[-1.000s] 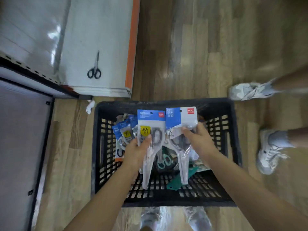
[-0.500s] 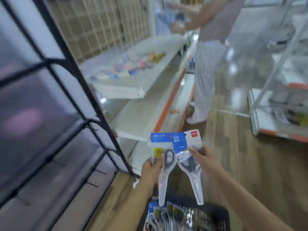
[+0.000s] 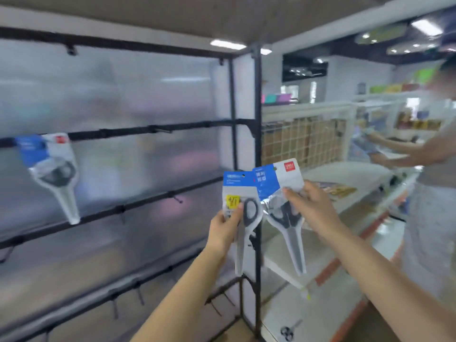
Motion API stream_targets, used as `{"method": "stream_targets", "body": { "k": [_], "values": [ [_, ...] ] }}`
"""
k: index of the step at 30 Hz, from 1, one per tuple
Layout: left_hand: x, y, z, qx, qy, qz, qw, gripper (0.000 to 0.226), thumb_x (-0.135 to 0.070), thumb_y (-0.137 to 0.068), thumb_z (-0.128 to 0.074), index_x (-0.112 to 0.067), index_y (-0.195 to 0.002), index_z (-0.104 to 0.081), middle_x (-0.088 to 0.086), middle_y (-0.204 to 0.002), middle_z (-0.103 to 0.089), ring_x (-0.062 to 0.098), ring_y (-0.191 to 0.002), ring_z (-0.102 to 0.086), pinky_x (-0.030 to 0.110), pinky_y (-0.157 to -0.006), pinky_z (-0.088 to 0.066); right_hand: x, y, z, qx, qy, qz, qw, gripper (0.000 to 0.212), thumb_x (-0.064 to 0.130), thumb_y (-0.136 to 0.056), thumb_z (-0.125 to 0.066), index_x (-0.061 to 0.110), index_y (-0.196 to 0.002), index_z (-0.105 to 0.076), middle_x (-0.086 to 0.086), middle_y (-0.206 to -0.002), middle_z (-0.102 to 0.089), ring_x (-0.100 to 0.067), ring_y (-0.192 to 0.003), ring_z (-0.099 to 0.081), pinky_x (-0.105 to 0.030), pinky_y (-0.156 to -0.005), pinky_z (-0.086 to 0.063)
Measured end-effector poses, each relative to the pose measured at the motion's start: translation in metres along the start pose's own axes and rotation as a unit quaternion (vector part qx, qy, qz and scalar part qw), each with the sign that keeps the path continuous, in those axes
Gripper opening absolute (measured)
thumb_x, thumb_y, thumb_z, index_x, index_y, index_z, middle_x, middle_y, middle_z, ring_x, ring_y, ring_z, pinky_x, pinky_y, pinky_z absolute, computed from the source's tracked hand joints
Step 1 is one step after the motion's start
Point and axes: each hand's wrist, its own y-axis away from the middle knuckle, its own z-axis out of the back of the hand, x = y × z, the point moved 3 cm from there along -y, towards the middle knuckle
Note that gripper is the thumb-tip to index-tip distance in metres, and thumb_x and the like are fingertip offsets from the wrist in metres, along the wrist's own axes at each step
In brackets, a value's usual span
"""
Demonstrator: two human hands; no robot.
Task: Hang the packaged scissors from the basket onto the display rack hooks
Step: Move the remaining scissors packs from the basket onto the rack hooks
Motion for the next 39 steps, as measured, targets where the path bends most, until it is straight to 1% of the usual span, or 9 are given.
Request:
{"method": "stream_targets", "body": {
  "k": [3, 6, 9, 18, 26, 29, 31, 33, 39],
  "values": [
    [-0.004, 0.016, 0.056, -0.063, 0.03, 0.011, 0.997, 0.023, -0.04, -0.087, -0.063, -0.017, -0.085, -0.065, 0.0, -0.077, -0.064, 0.017, -0.073, -0.058, 0.03, -0.067, -0.048, 0.002, 0.015, -0.045, 0.051, -0.023, -0.008, 0.998, 0.013, 0.013, -0.09, -0.061, 0.006, -0.1, -0.062, 0.002, -0.073, -0.064, 0.008, -0.051, -0.055, -0.008, -0.048, -0.038],
    [0.003, 0.034, 0.11, -0.12, 0.053, 0.033, 0.991, 0.022, -0.037, -0.088, -0.063, -0.015, -0.088, -0.064, 0.003, -0.081, -0.066, 0.019, -0.076, -0.061, 0.033, -0.072, -0.051, -0.008, 0.037, -0.094, 0.114, -0.046, -0.035, 0.992, 0.013, 0.017, -0.089, -0.062, 0.011, -0.101, -0.064, -0.002, -0.087, -0.071, -0.002, -0.067, -0.064, -0.01, -0.056, -0.044],
    [0.007, 0.047, 0.164, -0.168, 0.054, 0.039, 0.984, 0.021, -0.034, -0.089, -0.061, -0.013, -0.088, -0.064, 0.0, -0.072, -0.061, 0.014, -0.068, -0.057, 0.028, -0.063, -0.049, -0.007, 0.052, -0.141, 0.163, -0.053, -0.045, 0.984, 0.008, 0.015, -0.088, -0.064, 0.012, -0.095, -0.064, -0.007, -0.089, -0.071, -0.018, -0.072, -0.063, -0.011, -0.056, -0.043],
    [-0.047, 0.064, 0.301, -0.246, 0.033, -0.031, 0.968, 0.02, -0.032, -0.088, -0.062, -0.012, -0.087, -0.065, 0.007, -0.083, -0.065, 0.019, -0.076, -0.059, 0.031, -0.07, -0.049, 0.067, 0.039, -0.273, 0.25, -0.126, 0.007, 0.96, 0.014, 0.013, -0.089, -0.062, 0.02, -0.101, -0.064, 0.005, -0.094, -0.072, -0.008, -0.082, -0.066, -0.014, -0.063, -0.049],
    [-0.096, 0.058, 0.358, -0.223, 0.024, -0.101, 0.969, 0.019, -0.03, -0.09, -0.059, -0.012, -0.09, -0.067, 0.005, -0.085, -0.069, 0.02, -0.084, -0.065, 0.039, -0.084, -0.051, 0.127, 0.026, -0.34, 0.236, -0.196, 0.072, 0.949, 0.017, 0.014, -0.091, -0.059, 0.03, -0.097, -0.057, 0.015, -0.097, -0.066, 0.006, -0.085, -0.062, -0.013, -0.07, -0.046],
    [-0.097, 0.055, 0.367, -0.2, 0.042, -0.104, 0.973, 0.021, -0.029, -0.091, -0.056, -0.011, -0.088, -0.066, 0.002, -0.075, -0.069, 0.012, -0.07, -0.066, 0.026, -0.067, -0.055, 0.131, 0.023, -0.354, 0.215, -0.213, 0.067, 0.951, 0.016, 0.014, -0.092, -0.057, 0.029, -0.097, -0.057, 0.012, -0.098, -0.065, 0.0, -0.091, -0.061, -0.016, -0.072, -0.045],
    [-0.095, 0.052, 0.371, -0.19, 0.062, -0.1, 0.975, 0.02, -0.026, -0.094, -0.053, -0.012, -0.085, -0.064, -0.003, -0.066, -0.069, 0.007, -0.06, -0.066, 0.018, -0.054, -0.052, 0.13, 0.025, -0.36, 0.198, -0.22, 0.063, 0.953, 0.013, 0.014, -0.092, -0.056, 0.025, -0.098, -0.059, 0.012, -0.094, -0.066, 0.002, -0.084, -0.061, -0.013, -0.068, -0.046],
    [-0.092, 0.048, 0.376, -0.194, 0.078, -0.096, 0.973, 0.019, -0.025, -0.094, -0.053, -0.012, -0.084, -0.063, -0.005, -0.063, -0.069, 0.005, -0.056, -0.065, 0.017, -0.05, -0.051, 0.128, 0.026, -0.365, 0.19, -0.224, 0.062, 0.954, 0.012, 0.014, -0.092, -0.055, 0.024, -0.097, -0.06, 0.012, -0.091, -0.066, 0.009, -0.075, -0.061, -0.007, -0.063, -0.045],
    [-0.086, 0.042, 0.383, -0.223, 0.075, -0.081, 0.969, 0.021, -0.035, -0.089, -0.058, -0.016, -0.084, -0.066, -0.001, -0.074, -0.068, 0.014, -0.07, -0.064, 0.029, -0.068, -0.049, 0.127, 0.024, -0.374, 0.168, -0.214, 0.066, 0.96, 0.006, 0.019, -0.095, -0.053, 0.02, -0.093, -0.059, 0.013, -0.085, -0.064, 0.008, -0.072, -0.06, -0.005, -0.059, -0.045]
  ]
}}
